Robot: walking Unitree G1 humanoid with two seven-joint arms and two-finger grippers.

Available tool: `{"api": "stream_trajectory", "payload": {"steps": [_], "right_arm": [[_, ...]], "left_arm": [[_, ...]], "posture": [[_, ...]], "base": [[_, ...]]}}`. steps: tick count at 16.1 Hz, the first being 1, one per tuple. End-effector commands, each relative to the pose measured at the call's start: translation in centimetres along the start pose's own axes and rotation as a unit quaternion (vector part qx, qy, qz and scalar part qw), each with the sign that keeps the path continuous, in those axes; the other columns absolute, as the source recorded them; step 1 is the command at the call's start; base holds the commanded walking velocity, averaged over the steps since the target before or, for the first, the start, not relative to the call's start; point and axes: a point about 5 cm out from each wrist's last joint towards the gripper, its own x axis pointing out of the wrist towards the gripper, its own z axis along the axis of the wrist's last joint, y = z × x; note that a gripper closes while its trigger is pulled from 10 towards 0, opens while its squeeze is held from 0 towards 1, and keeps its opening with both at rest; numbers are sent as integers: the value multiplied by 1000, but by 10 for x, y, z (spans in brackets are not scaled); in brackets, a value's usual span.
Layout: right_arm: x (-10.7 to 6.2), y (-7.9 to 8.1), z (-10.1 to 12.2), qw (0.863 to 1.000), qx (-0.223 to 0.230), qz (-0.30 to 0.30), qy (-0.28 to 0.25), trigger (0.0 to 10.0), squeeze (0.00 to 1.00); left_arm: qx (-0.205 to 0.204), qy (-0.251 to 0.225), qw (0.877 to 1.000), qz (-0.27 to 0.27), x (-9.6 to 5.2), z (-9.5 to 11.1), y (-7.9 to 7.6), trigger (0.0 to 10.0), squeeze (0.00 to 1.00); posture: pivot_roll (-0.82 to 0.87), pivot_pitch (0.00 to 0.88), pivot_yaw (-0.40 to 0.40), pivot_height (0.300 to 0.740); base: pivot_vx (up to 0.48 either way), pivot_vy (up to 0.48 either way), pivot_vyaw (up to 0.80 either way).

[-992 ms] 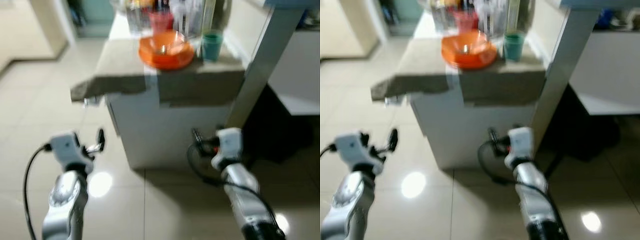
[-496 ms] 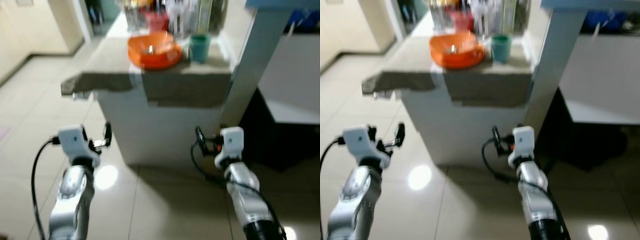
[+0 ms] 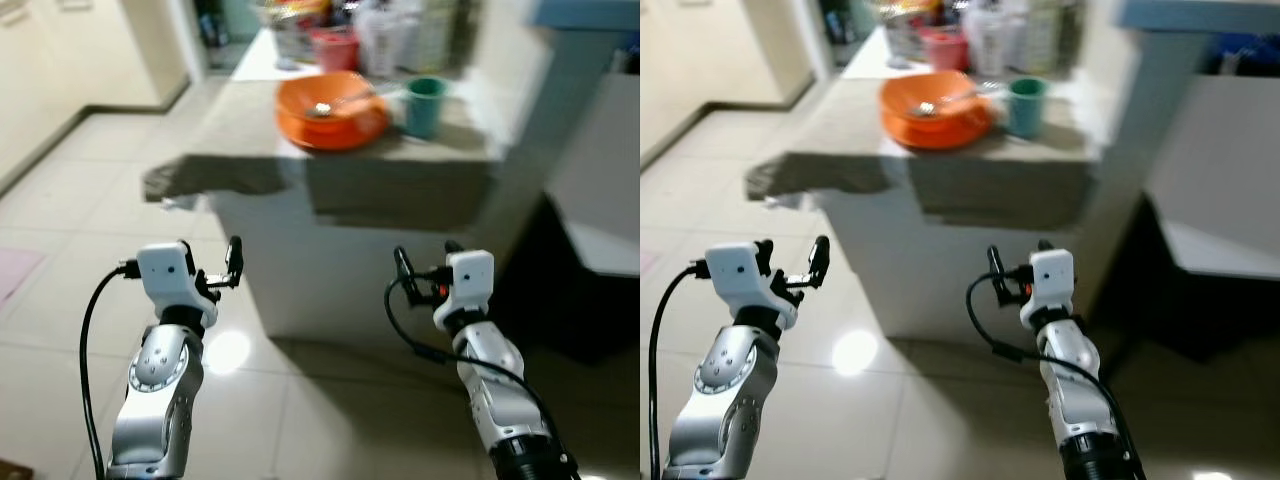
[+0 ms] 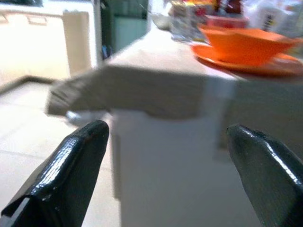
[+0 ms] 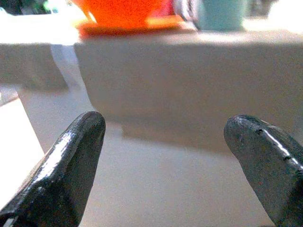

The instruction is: Setting the table

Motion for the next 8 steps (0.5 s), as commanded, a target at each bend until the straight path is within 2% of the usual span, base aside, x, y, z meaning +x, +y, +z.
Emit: {"api": "stream_trajectory", "payload": {"steps": [1, 3, 6, 8], "right_arm": [[8, 5, 21, 999, -16, -1, -49, 10000, 0], [13, 3, 43, 994, -34, -16, -100, 10000, 0], [16, -3, 50, 992, -25, -41, -113, 10000, 0], [14, -9, 48, 991, -35, -70, -111, 10000, 0]], "left_arm": [[12, -14, 1000, 0, 1, 6, 2, 10000, 0], [15, -24, 1000, -11, 2, 10, -1, 10000, 0], [18, -32, 999, -23, 4, 14, -6, 10000, 0], [23, -37, 998, -34, 6, 17, -9, 10000, 0]], "posture": [[-118, 9, 71, 740], [-120, 0, 72, 740], [-120, 0, 75, 740], [-119, 0, 78, 740]], "base": [[472, 0, 0], [480, 0, 0], [480, 0, 0], [0, 0, 0]]}}
